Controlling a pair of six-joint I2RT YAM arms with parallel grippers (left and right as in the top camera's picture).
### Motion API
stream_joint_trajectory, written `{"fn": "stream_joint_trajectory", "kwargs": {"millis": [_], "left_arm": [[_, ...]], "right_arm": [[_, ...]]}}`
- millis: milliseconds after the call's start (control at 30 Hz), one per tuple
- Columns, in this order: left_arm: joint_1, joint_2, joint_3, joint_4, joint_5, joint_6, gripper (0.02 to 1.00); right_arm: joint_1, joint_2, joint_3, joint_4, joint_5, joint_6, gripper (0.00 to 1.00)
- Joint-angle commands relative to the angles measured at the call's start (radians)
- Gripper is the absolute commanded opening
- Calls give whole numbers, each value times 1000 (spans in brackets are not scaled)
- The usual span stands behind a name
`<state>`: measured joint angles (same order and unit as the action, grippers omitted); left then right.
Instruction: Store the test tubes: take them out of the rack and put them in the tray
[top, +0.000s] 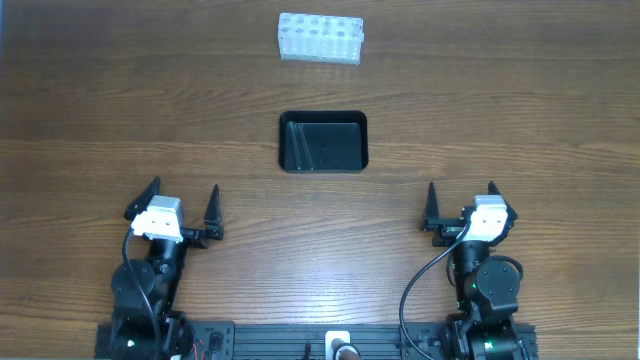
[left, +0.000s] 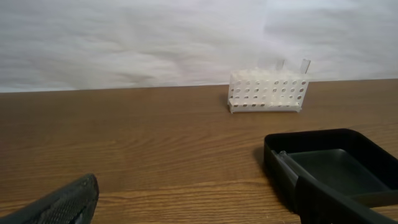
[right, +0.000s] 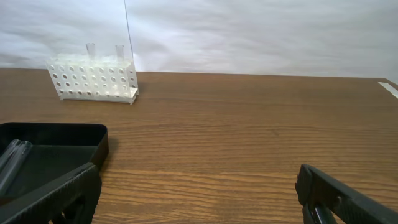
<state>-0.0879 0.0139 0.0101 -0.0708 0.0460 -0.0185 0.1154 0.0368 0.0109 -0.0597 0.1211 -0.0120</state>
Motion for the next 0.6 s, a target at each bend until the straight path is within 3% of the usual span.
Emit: {"fn": "stream_joint_trajectory", "kwargs": {"millis": [33, 600], "left_arm": [[7, -8, -4, -2, 17, 11, 1000], [7, -7, -4, -2, 17, 11, 998]], "right_arm": [[-6, -3, -6, -4, -4, -4, 993], [-6, 45, -6, 24, -16, 17, 991]]}}
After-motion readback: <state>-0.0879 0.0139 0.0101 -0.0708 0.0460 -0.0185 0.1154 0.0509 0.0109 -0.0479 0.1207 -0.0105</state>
